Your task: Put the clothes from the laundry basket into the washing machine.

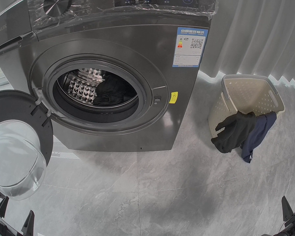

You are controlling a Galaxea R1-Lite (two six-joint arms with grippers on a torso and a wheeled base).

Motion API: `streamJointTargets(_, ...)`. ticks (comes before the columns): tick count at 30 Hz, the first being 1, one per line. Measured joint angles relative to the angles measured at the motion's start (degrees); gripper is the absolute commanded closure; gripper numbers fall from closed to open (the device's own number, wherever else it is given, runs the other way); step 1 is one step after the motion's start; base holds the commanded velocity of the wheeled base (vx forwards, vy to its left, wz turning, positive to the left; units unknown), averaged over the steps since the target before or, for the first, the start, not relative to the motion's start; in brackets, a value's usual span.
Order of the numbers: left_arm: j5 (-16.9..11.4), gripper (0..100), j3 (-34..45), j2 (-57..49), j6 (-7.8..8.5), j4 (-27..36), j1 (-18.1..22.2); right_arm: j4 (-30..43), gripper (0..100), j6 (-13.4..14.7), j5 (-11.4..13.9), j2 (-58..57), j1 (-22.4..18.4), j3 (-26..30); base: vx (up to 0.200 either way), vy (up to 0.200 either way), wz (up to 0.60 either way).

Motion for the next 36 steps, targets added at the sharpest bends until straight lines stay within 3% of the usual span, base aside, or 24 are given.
streamJointTargets(4,0.0,0,0.0,0.0,-0.05,0.0,0.0,0.0,0,0.0,0.1,0.0,0.0,0.0,0.200,0.000,0.00)
streamJointTargets(10,0.0,0,0.0,0.0,0.02,0.0,0.0,0.0,0,0.0,0.2,0.0,0.0,0.0,0.000,0.000,0.00)
streamJointTargets(36,0.0,0,0.0,0.1,0.00,0.0,0.0,0.0,0,-0.1,0.2,0.1,0.0,0.0,0.000,-0.200,0.00)
